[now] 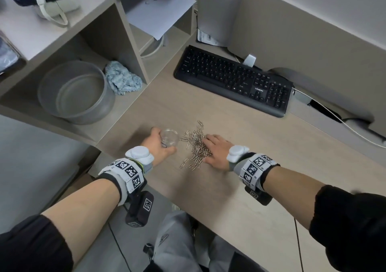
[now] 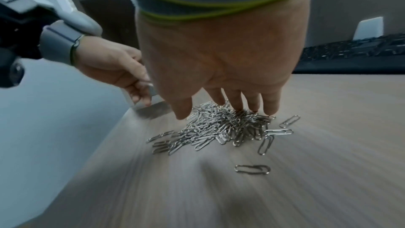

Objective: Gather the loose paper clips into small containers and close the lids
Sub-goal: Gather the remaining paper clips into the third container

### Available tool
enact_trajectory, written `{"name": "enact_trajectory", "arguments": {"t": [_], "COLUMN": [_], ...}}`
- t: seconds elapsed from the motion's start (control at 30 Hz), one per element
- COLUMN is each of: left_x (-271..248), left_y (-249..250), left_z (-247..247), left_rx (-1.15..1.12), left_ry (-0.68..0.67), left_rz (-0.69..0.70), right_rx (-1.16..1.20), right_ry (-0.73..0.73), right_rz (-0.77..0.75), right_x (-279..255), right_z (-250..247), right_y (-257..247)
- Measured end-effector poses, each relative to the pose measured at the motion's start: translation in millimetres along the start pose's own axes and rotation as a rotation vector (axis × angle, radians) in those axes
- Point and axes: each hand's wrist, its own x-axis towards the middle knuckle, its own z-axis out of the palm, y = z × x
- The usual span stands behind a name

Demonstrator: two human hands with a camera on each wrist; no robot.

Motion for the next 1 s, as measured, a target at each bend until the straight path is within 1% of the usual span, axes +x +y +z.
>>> {"name": "enact_trajectory", "arguments": {"t": [0.07,0.1,0.17,0.23,0.27,0.33,0.37,0.43,0.53,0.6,0.63,0.7,0.77,0.8,0.83,0.93,1.0], "left_x": [-1,-2,-5,-5,-6,-7,-9,-12,-14,-14,-14,-12,-10,-9,-7,-5,-4], "left_y": [2,2,4,4,4,4,4,3,4,4,5,7,7,7,6,3,1], "left_z": [2,3,5,5,5,6,6,9,12,11,10,6,3,2,1,1,1], "left_rx": [0.004,0.004,0.010,0.010,0.013,0.017,0.023,0.032,0.038,0.043,0.041,0.036,0.031,0.032,0.036,0.051,0.051], "left_ry": [-0.005,-0.011,-0.019,-0.015,-0.011,-0.009,-0.011,-0.025,-0.043,-0.055,-0.055,-0.047,-0.042,-0.042,-0.046,-0.061,-0.062], "left_rz": [0.006,0.010,0.018,0.014,0.014,0.010,0.005,-0.002,0.003,0.009,0.011,0.021,0.028,0.029,0.031,0.030,0.031], "right_rx": [0.099,0.146,0.197,0.190,0.192,0.187,0.181,0.192,0.303,0.360,0.362,0.298,0.209,0.191,0.189,0.185,0.111], "right_ry": [0.069,0.123,0.195,0.156,0.120,0.076,0.068,0.064,0.082,0.106,0.122,0.126,0.071,0.055,0.050,0.071,0.043], "right_rz": [0.007,0.039,0.200,0.419,0.499,0.575,0.579,0.530,0.366,0.311,0.325,0.437,0.574,0.596,0.576,0.415,0.350], "right_x": [-1,-2,-5,-7,-8,-7,-4,3,9,7,5,0,-4,-6,-5,2,9], "right_z": [-3,-5,-10,-12,-12,-11,-10,-10,-8,-10,-12,-18,-21,-22,-20,-16,-12], "right_y": [8,13,26,38,42,44,42,28,6,0,2,7,11,10,7,-18,-38]}}
